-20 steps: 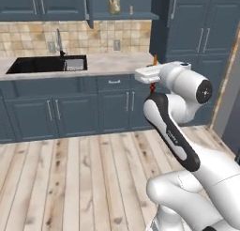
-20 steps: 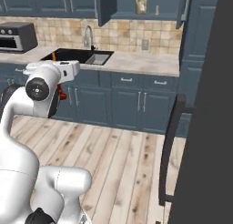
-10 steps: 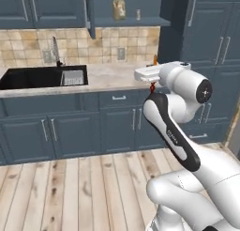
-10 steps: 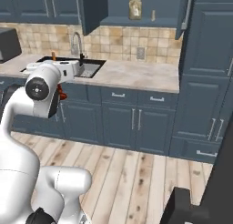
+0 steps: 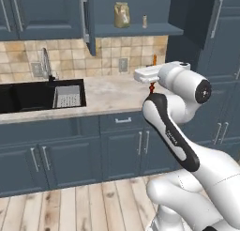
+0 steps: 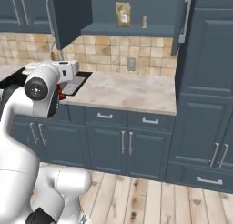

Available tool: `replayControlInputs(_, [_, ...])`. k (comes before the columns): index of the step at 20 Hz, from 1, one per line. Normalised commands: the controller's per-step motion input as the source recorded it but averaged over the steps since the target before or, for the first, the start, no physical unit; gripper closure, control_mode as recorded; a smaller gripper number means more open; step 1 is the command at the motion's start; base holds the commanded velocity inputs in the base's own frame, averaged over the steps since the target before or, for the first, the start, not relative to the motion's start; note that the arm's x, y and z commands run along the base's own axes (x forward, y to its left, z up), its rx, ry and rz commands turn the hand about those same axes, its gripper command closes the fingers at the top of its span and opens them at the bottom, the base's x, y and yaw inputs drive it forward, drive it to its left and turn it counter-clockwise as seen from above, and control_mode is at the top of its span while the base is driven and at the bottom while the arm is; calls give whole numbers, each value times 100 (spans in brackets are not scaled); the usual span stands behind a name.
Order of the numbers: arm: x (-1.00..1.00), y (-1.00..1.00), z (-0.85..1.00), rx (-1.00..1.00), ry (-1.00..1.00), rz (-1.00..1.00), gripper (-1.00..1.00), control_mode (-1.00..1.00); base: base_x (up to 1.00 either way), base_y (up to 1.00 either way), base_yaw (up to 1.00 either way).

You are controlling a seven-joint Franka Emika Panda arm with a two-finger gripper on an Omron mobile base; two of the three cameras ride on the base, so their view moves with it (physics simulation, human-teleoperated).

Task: Pick the candle and candle from the dining table and place them in the open cabinet. Close the cabinet after placing the objects.

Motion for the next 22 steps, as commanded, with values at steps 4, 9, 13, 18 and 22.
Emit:
replayControlInputs(4, [0, 0, 0, 0, 0, 0, 100, 100, 100, -3, -10])
replayControlInputs(9, [0, 0, 0, 0, 0, 0, 100, 100, 70, -9, -12])
replayControlInputs(13, [0, 0, 0, 0, 0, 0, 100, 100, 36, 0, -7])
replayControlInputs(18, [0, 0, 0, 0, 0, 0, 100, 100, 22, -15, -3])
replayControlInputs(22, [0, 0, 0, 0, 0, 0, 100, 100, 3, -68, 0])
